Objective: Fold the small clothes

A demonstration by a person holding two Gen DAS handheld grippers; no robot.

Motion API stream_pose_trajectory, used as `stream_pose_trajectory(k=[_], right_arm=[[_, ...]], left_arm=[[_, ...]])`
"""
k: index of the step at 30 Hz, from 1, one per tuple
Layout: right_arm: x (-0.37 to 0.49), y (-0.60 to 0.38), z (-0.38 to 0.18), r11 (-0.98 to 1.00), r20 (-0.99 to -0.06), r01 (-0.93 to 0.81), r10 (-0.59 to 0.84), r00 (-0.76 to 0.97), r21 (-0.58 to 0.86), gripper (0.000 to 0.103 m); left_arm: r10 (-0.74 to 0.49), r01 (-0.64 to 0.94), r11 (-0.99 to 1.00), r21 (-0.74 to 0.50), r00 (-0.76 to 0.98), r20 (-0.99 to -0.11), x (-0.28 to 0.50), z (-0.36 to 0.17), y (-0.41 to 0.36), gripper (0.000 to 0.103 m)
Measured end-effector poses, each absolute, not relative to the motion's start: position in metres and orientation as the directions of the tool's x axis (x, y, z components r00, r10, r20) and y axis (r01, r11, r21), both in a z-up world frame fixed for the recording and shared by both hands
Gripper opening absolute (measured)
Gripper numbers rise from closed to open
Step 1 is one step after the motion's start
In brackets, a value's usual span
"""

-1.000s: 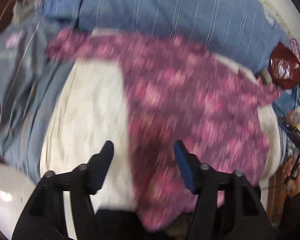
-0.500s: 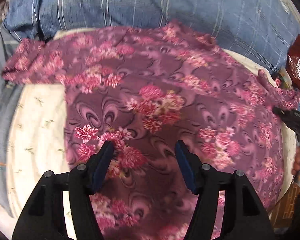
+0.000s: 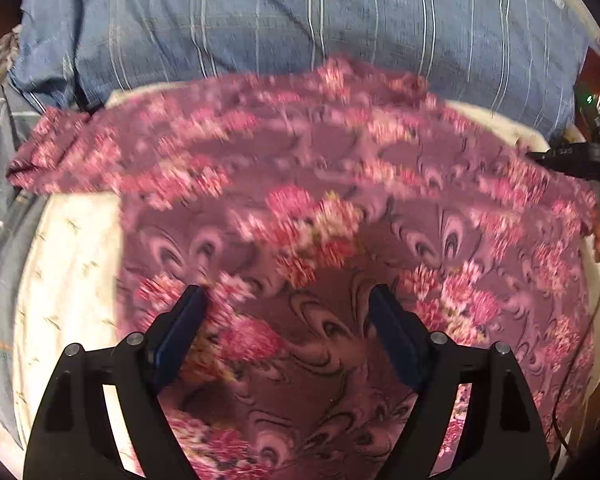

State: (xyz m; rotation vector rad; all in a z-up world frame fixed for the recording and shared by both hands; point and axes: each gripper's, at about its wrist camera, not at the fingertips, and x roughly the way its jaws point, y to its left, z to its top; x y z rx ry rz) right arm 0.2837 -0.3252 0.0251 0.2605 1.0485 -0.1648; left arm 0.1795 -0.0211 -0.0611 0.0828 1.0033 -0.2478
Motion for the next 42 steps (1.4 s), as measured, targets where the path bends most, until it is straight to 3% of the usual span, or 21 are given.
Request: stream_pose_trajectory(k=[4,8,12,14,16,17,24,26,27,28,33,34,38,42], right_arm=[[0.28,-0.377,0.054,0.897,-0.764,0.376,-0.072,0.641,0.231,0.004],[0.301,-0.383,0.016,0.905,-0.871,0.398,-0.069,0.487,0.151,0.006],[0.244,-0.376,0.044,0.901,-0.78,0.347,-0.018,0.626,0.258,0.015],[0.192,-0.364,0.058,0.9,-0.744,0.268,0.088,0.662,0.345,0.027],[0.147,-0.35,0.057,0.901,-0.75,0.217,0.157,0.642,0.375,0.049],[0.107,-0.334,0.049,0.91,-0.774,0.193,0.184,0.605,0.367,0.05],[-0.036,-0.282,-0.003,0.914,-0.86,0.211,0.22,0.46,0.347,0.05],[-0.057,-0.269,-0.004,0.928,-0.855,0.174,0.215,0.472,0.33,0.032],[-0.063,-0.263,-0.004,0.935,-0.862,0.142,0.231,0.452,0.325,0.007],[-0.069,-0.262,-0.001,0.922,-0.848,0.136,0.267,0.458,0.364,0.004],[-0.087,-0.295,0.044,0.798,-0.668,0.142,0.376,0.642,0.586,0.003],[-0.086,-0.301,0.041,0.796,-0.676,0.169,0.357,0.645,0.581,0.004],[-0.072,-0.308,-0.005,0.857,-0.849,0.314,0.23,0.475,0.408,0.004],[-0.066,-0.326,0.015,0.845,-0.809,0.33,0.185,0.558,0.421,0.011]], left_arm=[[-0.147,0.207,0.978,-0.028,0.587,-0.796,0.186,-0.049,-0.01,0.083],[-0.123,0.169,0.985,-0.044,0.495,-0.86,0.206,-0.08,-0.005,0.083],[-0.103,0.197,0.98,-0.001,0.508,-0.855,0.198,-0.08,-0.008,0.084],[-0.14,0.191,0.98,-0.052,0.483,-0.865,0.194,-0.076,-0.005,0.084],[-0.169,0.188,0.978,-0.089,0.473,-0.864,0.188,-0.072,-0.003,0.084],[-0.179,0.192,0.976,-0.098,0.469,-0.865,0.181,-0.07,-0.002,0.084],[-0.185,0.23,0.968,-0.095,0.41,-0.893,0.14,-0.072,-0.019,0.084],[-0.19,0.237,0.966,-0.102,0.386,-0.903,0.131,-0.072,-0.023,0.084],[-0.193,0.239,0.965,-0.107,0.373,-0.907,0.128,-0.072,-0.025,0.084],[-0.203,0.243,0.963,-0.119,0.359,-0.911,0.124,-0.07,-0.025,0.084],[-0.187,0.251,0.964,-0.086,0.411,-0.892,0.107,-0.054,-0.014,0.084],[-0.18,0.241,0.967,-0.085,0.408,-0.895,0.108,-0.055,-0.011,0.084],[-0.165,0.212,0.973,-0.095,0.338,-0.926,0.111,-0.07,-0.002,0.084],[-0.189,0.253,0.962,-0.099,0.359,-0.914,0.107,-0.07,-0.005,0.084]])
